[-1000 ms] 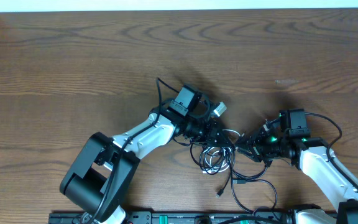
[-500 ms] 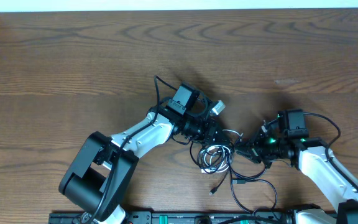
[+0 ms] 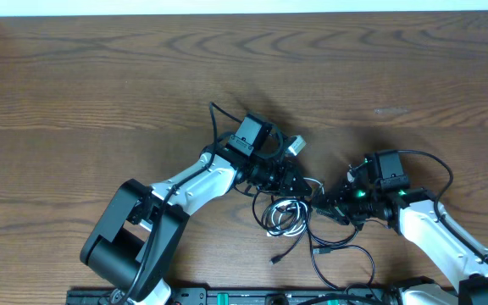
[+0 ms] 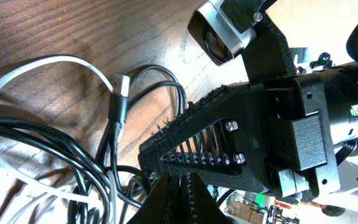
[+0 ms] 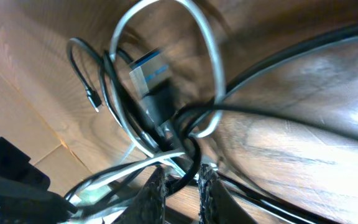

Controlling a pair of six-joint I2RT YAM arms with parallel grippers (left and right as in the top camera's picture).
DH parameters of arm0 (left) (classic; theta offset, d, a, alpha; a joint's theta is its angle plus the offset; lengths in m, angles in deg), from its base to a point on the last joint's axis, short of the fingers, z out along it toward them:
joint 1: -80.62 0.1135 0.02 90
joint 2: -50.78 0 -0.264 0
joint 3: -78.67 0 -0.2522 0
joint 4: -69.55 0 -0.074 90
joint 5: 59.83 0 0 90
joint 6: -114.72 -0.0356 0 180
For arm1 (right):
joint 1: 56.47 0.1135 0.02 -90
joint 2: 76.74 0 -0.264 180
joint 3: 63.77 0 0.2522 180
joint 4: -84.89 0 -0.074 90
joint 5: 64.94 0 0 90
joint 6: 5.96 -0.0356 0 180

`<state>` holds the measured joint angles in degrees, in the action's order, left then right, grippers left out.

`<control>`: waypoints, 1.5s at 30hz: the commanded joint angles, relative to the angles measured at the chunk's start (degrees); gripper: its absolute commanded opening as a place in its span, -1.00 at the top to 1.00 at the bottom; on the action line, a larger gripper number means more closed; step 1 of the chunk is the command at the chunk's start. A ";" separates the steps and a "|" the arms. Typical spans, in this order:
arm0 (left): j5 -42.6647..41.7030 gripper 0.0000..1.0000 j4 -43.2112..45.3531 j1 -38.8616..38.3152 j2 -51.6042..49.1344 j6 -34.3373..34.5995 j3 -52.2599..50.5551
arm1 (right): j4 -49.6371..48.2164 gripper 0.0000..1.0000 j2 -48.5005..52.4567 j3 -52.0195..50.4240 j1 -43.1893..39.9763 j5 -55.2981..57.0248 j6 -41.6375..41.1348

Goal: Untangle cables

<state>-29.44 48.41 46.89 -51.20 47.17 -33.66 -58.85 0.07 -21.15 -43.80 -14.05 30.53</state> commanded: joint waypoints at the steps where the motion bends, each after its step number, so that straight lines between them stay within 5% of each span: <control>1: 0.66 0.85 0.17 0.24 -0.46 -0.76 -0.55 | -0.76 0.66 -0.63 -0.09 0.70 0.20 -0.92; 14: 4.92 0.85 -2.25 0.24 -0.46 -0.87 -0.24 | -0.83 0.43 -0.63 -0.09 4.26 4.90 14.91; 17: 6.40 0.69 -4.94 0.24 -0.46 -1.75 1.68 | -0.61 0.42 -0.63 -0.09 6.27 4.07 19.82; 23: 23.28 0.66 -27.82 0.11 -0.46 -8.33 13.16 | -0.66 0.40 -0.63 -0.09 12.37 5.27 26.40; 29: 31.61 0.57 -44.92 0.02 -0.70 -11.39 16.57 | -0.52 0.35 -0.63 -0.09 17.29 12.02 30.10; 32: 32.50 0.54 -50.16 0.02 -0.70 -15.58 16.57 | 0.07 0.10 -0.63 -0.09 17.25 13.88 30.23; 34: 32.44 0.48 -52.00 -0.09 -0.70 -18.14 16.57 | 1.42 -0.03 -0.63 -0.09 16.81 16.87 30.23; 45: 35.06 0.50 -46.38 -4.57 -1.01 -17.03 13.81 | 3.91 -0.05 -0.63 -0.07 7.85 23.10 27.19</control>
<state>3.45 0.87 44.07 -51.35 30.15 -18.21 -54.24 -0.74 -21.11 -34.01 4.79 58.64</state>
